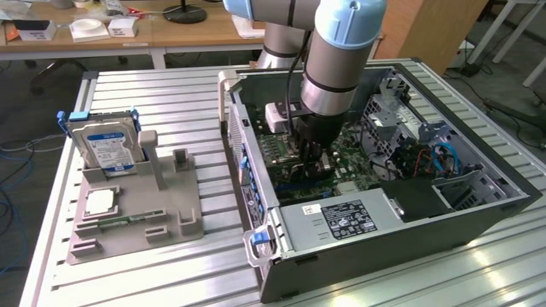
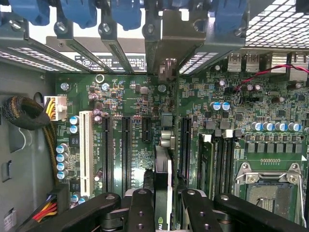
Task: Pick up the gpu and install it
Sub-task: 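Insert the gpu into the slot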
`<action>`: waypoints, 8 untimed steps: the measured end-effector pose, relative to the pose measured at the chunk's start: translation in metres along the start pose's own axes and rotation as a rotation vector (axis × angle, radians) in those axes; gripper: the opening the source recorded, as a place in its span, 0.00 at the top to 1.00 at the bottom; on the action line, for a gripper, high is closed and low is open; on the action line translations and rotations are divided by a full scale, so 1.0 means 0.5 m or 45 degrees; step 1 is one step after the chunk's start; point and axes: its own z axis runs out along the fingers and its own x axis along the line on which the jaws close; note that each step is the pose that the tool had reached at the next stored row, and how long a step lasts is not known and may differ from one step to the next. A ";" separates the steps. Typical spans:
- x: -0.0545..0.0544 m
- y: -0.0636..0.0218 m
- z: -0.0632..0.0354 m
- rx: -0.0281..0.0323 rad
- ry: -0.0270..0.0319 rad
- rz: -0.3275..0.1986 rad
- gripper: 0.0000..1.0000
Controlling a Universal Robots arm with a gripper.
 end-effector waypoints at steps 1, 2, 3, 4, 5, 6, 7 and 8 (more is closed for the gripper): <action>0.000 0.000 -0.001 -0.0001 0.0000 0.000 0.73; 0.000 0.000 -0.002 -0.0002 0.0001 0.000 0.73; 0.000 0.000 -0.002 -0.0002 0.0001 0.000 0.73; 0.000 0.000 -0.002 -0.0001 0.0001 0.000 0.73; 0.000 0.000 -0.002 -0.0001 0.0000 0.000 0.73; 0.000 0.000 -0.003 -0.0001 0.0001 0.000 0.73; 0.000 0.000 -0.003 -0.0001 0.0002 0.000 0.73; 0.000 0.000 -0.003 0.0001 0.0003 0.000 0.73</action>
